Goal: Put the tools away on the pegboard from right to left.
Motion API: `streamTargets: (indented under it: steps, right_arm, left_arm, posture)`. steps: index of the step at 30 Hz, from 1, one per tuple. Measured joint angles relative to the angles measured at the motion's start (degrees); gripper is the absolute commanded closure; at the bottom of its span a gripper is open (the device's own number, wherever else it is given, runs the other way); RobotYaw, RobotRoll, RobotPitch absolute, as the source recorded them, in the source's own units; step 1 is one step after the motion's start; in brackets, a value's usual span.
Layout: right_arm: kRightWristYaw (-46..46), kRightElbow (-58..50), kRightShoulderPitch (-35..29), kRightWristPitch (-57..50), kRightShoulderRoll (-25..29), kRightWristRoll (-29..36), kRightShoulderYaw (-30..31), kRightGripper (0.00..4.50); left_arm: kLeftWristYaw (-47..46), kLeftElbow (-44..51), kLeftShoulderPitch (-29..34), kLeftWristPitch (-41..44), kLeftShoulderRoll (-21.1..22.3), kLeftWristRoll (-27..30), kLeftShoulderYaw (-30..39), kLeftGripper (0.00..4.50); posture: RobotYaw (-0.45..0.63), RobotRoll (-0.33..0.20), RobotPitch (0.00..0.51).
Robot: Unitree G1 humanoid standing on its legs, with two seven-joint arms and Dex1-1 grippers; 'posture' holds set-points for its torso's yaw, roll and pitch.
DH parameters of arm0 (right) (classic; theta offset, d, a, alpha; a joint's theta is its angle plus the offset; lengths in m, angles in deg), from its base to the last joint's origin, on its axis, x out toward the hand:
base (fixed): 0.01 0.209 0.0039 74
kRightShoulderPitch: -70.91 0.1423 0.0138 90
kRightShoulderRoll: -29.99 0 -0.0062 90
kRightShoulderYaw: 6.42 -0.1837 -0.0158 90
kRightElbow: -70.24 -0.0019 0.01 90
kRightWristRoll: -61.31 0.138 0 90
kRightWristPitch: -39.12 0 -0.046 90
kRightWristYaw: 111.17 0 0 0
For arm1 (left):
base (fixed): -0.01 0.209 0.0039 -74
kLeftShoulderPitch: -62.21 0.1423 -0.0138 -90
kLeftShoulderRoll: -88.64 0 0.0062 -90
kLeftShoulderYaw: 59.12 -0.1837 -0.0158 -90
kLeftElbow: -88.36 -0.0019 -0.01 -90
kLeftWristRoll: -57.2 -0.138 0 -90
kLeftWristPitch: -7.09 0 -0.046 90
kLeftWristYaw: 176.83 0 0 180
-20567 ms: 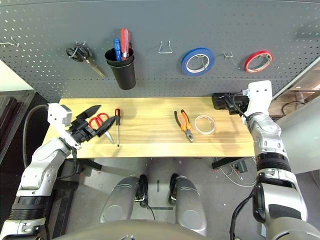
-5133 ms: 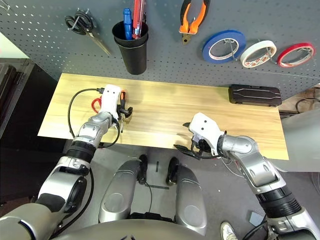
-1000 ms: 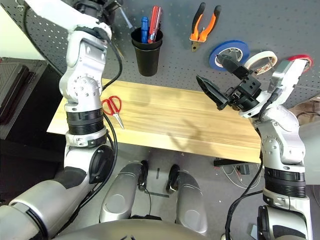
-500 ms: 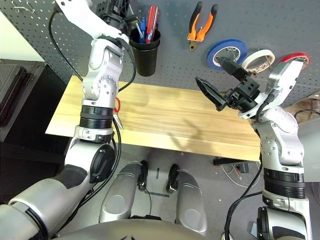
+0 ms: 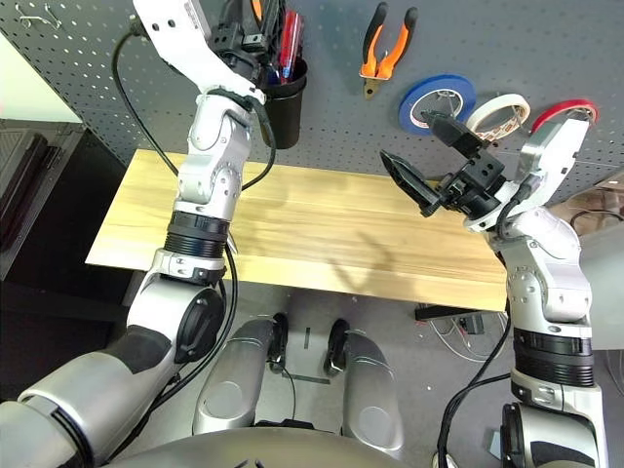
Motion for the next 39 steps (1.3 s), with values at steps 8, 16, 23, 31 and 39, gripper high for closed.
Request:
streamTargets:
  steps: [8,16,23,31,39]
  right_arm:
    - [0.7,0.1,0.0,0.0,-0.7,-0.6,2.5,0.0]
    - [2.6,-0.2,-2.1,-3.9,2.5,-2.9,7.4,0.0]
    - [5.0,-0.2,-2.9,-7.8,5.8,-5.9,12.1,0.0]
    - [7.7,-0.7,-3.3,-12.4,9.0,-8.0,16.2,0.0]
    - [9.3,-0.5,-4.3,-14.8,12.3,-12.7,19.8,0.0]
  left_arm:
    - [-2.1,18.4,0.4,11.9,6.3,0.5,1.5,0.03]
    - [-3.7,40.2,11.5,32.8,14.4,3.2,4.5,0.03]
    - [-6.1,52.6,28.9,45.7,15.5,3.5,4.9,0.03]
    - [-9.0,51.7,41.5,51.1,16.3,-2.5,1.5,0.03]
    - [-10.8,36.1,43.0,48.5,12.7,-6.6,0.9,0.03]
  posture:
    - [0.21,0.0,0.195]
    - [0.26,0.0,0.217]
    - [0.29,0.0,0.236]
    - [0.3,0.0,0.272]
    - [0.28,0.0,0.301]
